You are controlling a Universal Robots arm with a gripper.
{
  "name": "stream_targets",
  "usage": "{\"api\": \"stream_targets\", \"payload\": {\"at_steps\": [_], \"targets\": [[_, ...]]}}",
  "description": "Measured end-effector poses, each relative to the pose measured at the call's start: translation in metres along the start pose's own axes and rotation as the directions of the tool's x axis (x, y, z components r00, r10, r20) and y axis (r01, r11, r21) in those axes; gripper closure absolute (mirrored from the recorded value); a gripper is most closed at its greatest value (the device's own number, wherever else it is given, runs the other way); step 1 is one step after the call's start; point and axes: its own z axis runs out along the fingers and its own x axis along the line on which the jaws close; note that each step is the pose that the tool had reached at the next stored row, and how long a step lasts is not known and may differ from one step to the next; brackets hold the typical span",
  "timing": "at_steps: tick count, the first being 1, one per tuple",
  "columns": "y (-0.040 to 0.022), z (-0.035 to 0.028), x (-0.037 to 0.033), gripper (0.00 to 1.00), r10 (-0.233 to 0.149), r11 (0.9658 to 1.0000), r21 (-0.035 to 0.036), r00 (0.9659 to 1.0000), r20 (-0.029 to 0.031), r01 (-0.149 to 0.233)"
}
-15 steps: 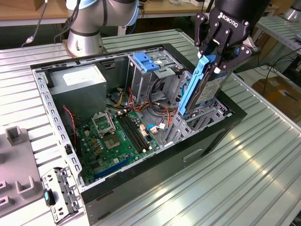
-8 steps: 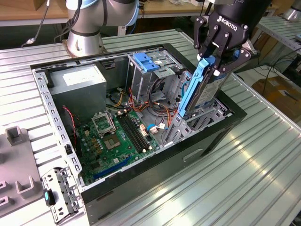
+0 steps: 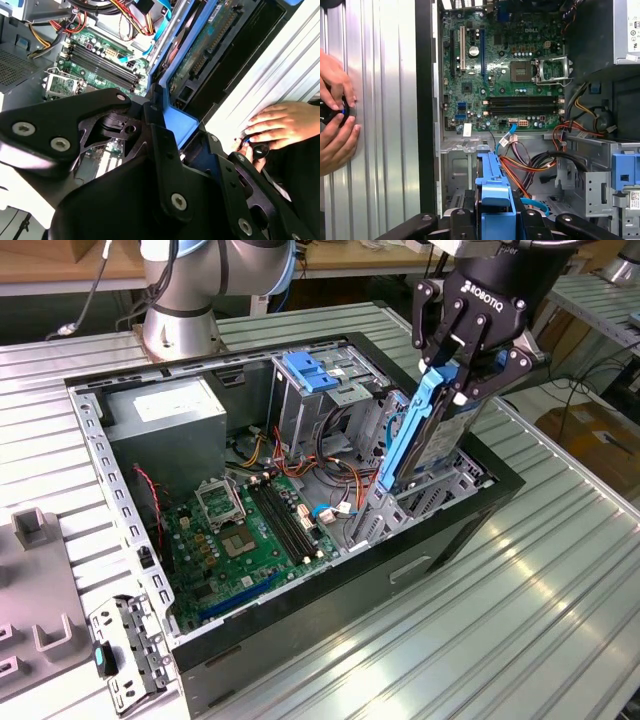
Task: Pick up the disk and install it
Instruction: 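Insert the disk into the insertion slot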
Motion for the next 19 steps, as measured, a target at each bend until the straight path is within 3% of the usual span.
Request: {"api": "stream_targets", "payload": {"at_steps": [19], "targets": [[-0.0002,0.0017,-0.0001,0.62,0.001,1.0000,-0.0004,1.0000,0.0003,-0.001]]}}
